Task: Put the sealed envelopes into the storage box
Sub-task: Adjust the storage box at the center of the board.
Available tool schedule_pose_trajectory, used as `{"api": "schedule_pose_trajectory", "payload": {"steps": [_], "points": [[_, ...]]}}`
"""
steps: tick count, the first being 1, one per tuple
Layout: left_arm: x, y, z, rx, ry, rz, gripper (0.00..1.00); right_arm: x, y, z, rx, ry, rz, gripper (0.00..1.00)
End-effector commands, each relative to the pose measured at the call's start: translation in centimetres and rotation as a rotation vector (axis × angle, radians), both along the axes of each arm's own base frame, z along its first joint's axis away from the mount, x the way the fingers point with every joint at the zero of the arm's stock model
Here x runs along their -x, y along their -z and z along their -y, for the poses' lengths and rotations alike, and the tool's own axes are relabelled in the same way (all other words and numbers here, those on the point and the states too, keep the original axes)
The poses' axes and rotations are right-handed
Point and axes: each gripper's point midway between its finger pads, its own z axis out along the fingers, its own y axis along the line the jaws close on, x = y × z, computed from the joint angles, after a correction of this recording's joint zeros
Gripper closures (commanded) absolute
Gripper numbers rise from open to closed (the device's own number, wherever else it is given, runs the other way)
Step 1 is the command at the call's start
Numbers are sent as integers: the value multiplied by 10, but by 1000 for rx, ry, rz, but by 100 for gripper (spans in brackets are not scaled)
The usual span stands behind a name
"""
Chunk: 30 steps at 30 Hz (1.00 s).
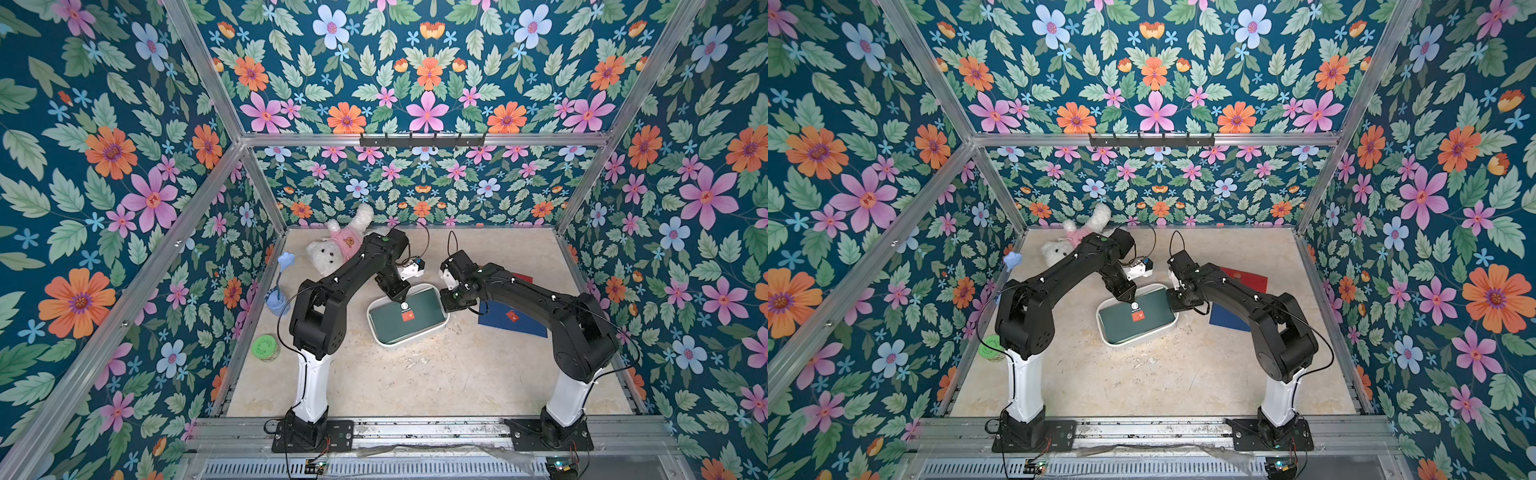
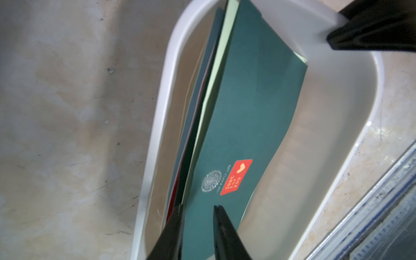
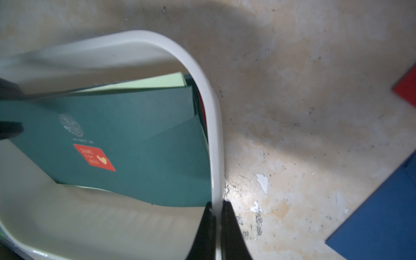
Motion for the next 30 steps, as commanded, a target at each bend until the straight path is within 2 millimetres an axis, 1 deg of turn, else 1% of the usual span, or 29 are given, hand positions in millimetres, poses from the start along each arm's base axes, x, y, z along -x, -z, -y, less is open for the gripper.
{"api": "schedule_pose_trajectory", "payload": {"steps": [1,3,5,9,11,15,19,20,22,25,27,29,30], "points": [[-21,-10,-12,-54,-75,100,67,-7,-2,-2,-19,58,12,97],[-36,-21,-15,-43,-131,161,64,-8,-1,-1,-24,92,11,96],[-49,-36,-20,-16,-203,219,62,-12,-1,2,-27,147,15,96],[-65,-62,-28,38,-329,294,58,-22,-2,9,-73,279,23,95],[-68,-68,-34,41,-385,319,56,-29,-4,11,-109,338,37,94],[-70,-72,-48,12,-511,347,54,-42,-8,4,-163,386,52,93],[-65,-73,-54,65,-629,371,53,-58,-6,1,-199,420,46,91],[-62,-73,-54,86,-651,371,53,-62,-6,2,-204,424,45,88],[-55,-73,-54,120,-670,361,53,-66,-9,3,-194,422,49,78],[-40,-74,-56,153,-701,335,53,-63,-18,9,-173,410,71,63],[-29,-74,-54,194,-722,305,53,-58,-23,21,-139,411,81,53],[-15,-73,-43,279,-715,248,53,-50,-26,35,-122,417,86,47],[-6,-72,-38,318,-717,212,53,-46,-25,45,-111,430,81,46]]}}
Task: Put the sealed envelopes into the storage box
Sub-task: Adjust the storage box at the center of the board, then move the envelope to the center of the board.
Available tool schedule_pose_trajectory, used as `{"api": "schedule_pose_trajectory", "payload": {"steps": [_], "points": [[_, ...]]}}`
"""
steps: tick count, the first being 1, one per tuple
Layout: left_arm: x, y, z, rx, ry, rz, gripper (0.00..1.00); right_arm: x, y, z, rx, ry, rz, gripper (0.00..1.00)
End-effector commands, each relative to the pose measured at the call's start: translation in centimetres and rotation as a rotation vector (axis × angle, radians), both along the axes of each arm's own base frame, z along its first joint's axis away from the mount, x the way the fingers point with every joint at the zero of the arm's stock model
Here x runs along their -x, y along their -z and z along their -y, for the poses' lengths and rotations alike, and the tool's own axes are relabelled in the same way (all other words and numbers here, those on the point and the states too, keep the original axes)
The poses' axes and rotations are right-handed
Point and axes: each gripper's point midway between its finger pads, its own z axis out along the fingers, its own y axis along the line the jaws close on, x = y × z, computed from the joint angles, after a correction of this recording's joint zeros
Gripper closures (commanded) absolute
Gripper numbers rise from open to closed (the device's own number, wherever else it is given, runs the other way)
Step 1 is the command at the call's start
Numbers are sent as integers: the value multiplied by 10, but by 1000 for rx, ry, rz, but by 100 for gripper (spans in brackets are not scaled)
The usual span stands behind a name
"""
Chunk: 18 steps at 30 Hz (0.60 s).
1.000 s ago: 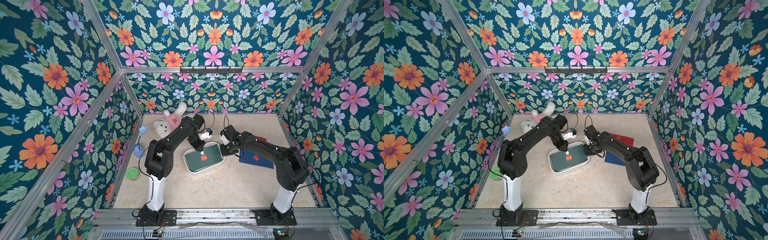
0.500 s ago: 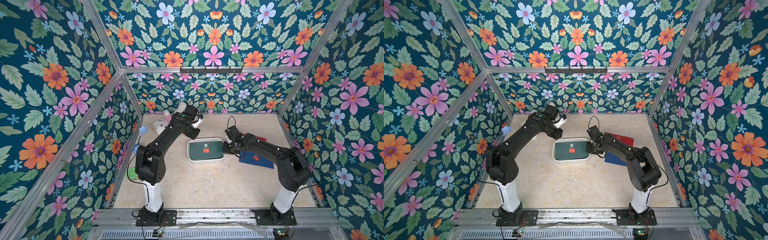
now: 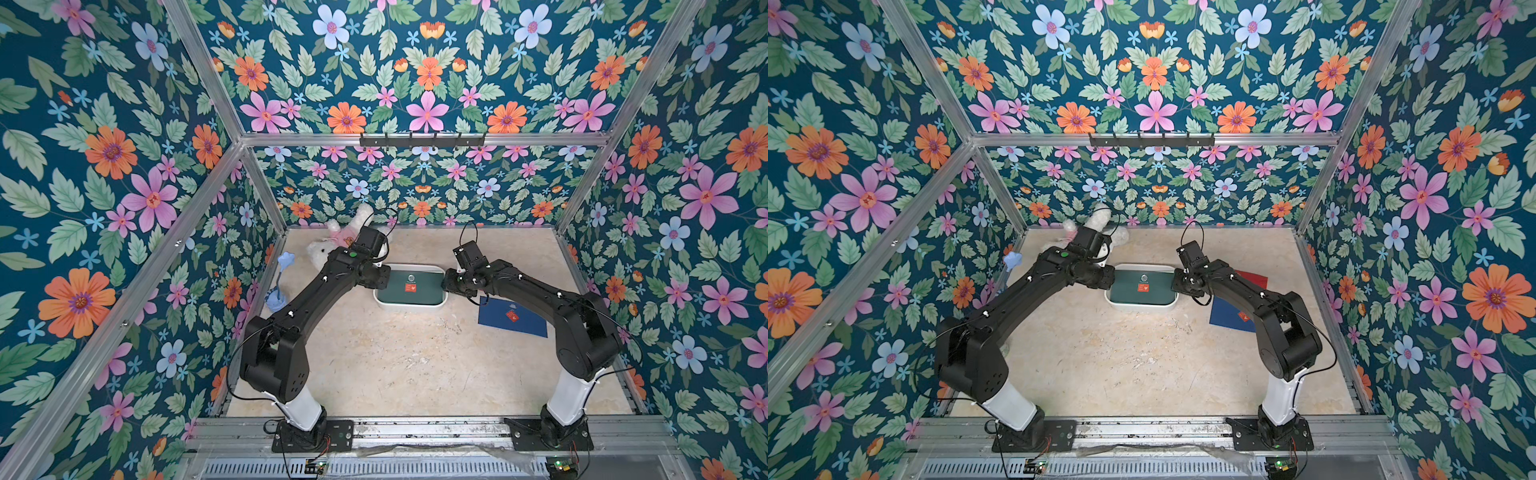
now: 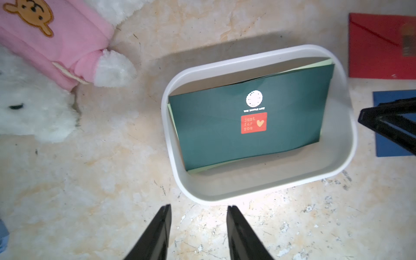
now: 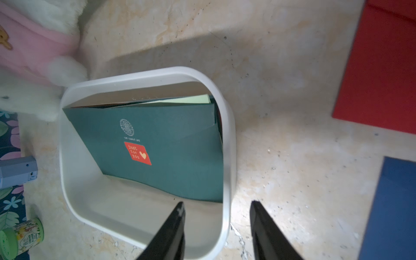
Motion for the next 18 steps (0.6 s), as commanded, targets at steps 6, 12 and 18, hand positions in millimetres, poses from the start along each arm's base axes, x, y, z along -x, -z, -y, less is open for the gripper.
{"api": "schedule_pose_trajectory", "payload": {"steps": [6,12,18], "points": [[59,5,30,217,-9,-55,53,34,23,95,90,125,-65,44],[98,24,33,214,-11,-80,53,44,53,116,174,99,-130,42],[117,45,23,167,-34,-106,53,45,80,114,201,52,-181,43]]}}
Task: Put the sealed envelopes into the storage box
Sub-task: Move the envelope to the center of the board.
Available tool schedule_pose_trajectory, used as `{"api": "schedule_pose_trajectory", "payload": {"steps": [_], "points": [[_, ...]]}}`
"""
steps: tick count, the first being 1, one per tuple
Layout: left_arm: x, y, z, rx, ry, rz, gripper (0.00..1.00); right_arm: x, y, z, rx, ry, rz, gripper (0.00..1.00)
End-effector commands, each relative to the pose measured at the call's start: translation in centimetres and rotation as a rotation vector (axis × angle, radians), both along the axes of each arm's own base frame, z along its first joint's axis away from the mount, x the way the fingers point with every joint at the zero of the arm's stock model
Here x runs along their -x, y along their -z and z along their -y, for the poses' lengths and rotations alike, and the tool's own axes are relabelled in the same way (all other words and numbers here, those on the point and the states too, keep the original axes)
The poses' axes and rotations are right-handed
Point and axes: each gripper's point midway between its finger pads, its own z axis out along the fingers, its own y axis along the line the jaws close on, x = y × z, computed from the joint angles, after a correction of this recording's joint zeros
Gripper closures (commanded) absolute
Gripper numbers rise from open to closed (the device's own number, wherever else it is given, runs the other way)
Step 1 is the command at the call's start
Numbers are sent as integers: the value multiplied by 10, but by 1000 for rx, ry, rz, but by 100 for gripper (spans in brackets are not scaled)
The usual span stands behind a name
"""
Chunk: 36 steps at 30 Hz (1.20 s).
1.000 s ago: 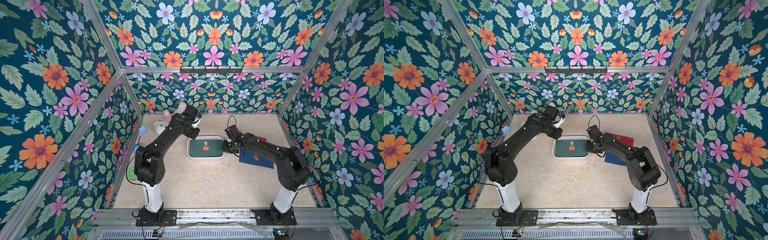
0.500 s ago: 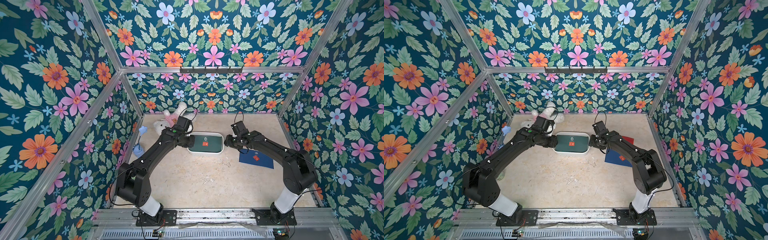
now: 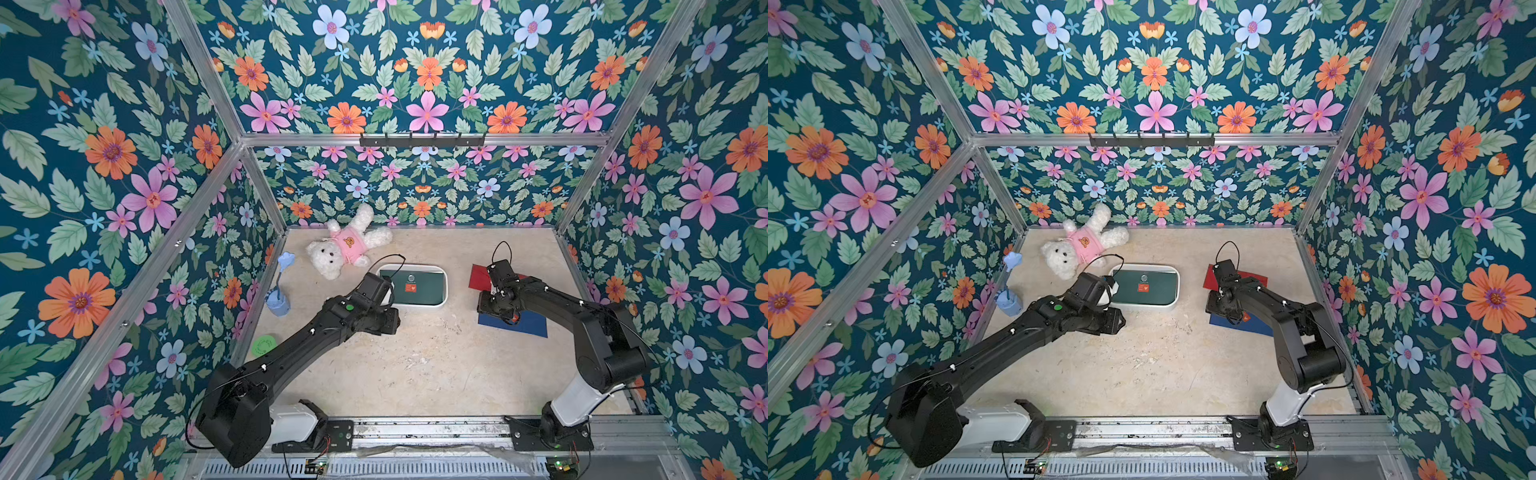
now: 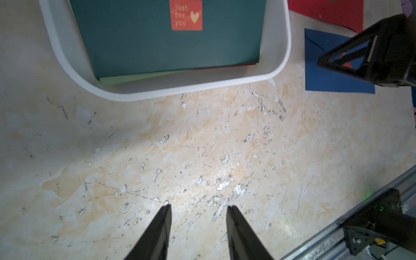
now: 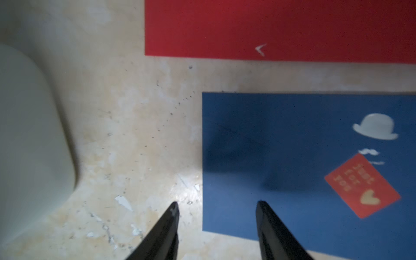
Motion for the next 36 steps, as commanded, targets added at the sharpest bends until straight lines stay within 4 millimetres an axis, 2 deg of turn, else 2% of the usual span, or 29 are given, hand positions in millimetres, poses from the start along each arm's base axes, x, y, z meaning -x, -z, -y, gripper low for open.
{"api": "schedule_pose_trajectory", "payload": {"steps": [1,4,7,11,14,19,24,28,31,33,34,36], "points": [[1,6,-6,-24,-42,8,53,0,7,-2,11,-46,-11,43],[2,9,-13,-44,-61,16,53,10,17,-11,14,-92,-49,43],[-1,8,-18,-63,-79,36,53,29,27,-29,11,-162,-96,44],[-8,2,-21,-80,-110,59,53,67,38,-60,-19,-266,-150,44],[-14,-6,-21,-64,-135,91,52,100,46,-75,-18,-325,-188,45],[-18,-11,-20,-62,-139,101,53,145,44,-111,-85,-378,-198,45],[-17,-4,-18,-55,-148,83,53,176,29,-170,-213,-415,-163,46],[-13,3,-19,-51,-156,62,53,183,15,-209,-279,-435,-133,46],[-7,11,-22,-57,-160,39,53,173,-7,-225,-310,-425,-82,42],[-2,19,-24,-52,-165,16,52,163,-18,-221,-291,-399,-47,38],[1,22,-24,-46,-166,3,53,158,-33,-217,-300,-391,-18,36],[7,30,-22,-21,-170,-21,53,149,-33,-196,-258,-354,-13,31]]}}
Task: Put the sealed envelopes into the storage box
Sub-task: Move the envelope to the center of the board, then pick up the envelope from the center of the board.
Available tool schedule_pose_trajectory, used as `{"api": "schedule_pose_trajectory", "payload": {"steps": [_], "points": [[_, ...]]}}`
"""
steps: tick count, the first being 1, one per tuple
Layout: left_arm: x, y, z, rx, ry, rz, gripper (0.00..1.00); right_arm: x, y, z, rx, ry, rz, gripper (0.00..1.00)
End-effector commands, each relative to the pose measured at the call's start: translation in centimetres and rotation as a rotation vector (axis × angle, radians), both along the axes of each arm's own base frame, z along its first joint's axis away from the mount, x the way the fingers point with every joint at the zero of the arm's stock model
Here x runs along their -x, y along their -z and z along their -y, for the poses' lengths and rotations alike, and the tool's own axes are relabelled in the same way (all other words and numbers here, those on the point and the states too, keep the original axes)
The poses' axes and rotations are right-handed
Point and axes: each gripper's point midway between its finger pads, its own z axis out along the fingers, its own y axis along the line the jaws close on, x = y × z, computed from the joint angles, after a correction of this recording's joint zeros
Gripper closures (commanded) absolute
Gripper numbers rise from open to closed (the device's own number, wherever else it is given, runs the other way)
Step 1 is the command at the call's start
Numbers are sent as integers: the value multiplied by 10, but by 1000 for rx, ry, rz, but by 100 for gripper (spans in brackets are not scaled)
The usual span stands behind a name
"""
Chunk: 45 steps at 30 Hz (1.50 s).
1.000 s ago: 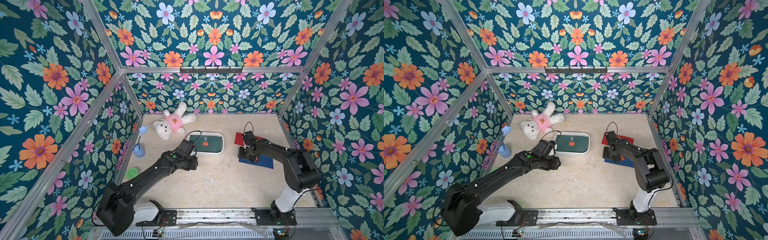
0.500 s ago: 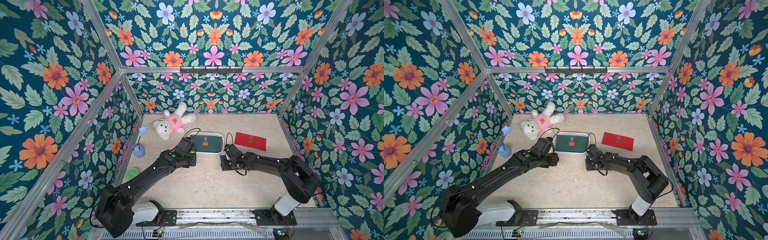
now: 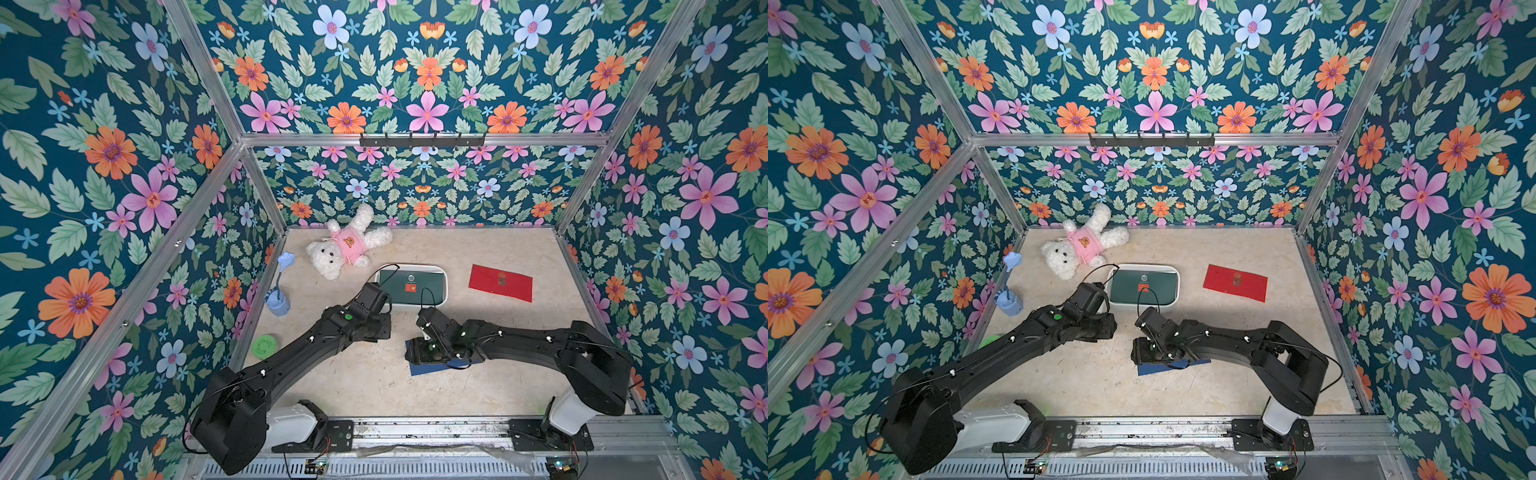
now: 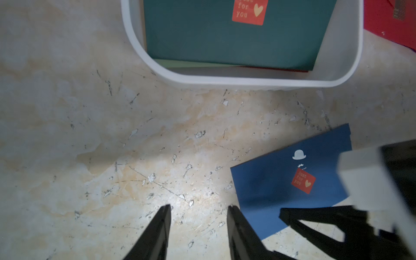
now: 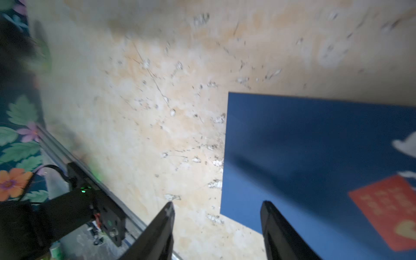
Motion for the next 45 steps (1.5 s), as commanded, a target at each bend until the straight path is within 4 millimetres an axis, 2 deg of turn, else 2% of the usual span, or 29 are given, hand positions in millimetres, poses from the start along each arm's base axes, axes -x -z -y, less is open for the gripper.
{"api": "schedule_pose_trajectory", "payload": {"steps": [1,3,9,12,14,18,20,21,32,45], "points": [[8,8,6,61,-18,-34,52,-8,6,40,111,77,-6,29],[14,14,9,82,-22,-45,52,-16,12,72,164,126,-7,23],[32,31,32,140,0,-77,53,-27,27,156,271,279,-24,19],[38,38,43,157,4,-91,52,-29,32,179,289,326,-33,17],[42,43,48,171,4,-103,53,-30,36,186,290,336,-41,13],[49,54,55,184,6,-126,53,-28,45,183,284,302,-59,11],[51,58,57,192,7,-135,53,-28,47,178,270,281,-69,2],[52,59,58,196,8,-139,53,-27,48,175,258,267,-76,1],[57,78,65,191,23,-177,53,-19,50,150,224,194,-88,1],[61,93,63,139,41,-195,53,-18,44,121,213,133,-71,1]]}}
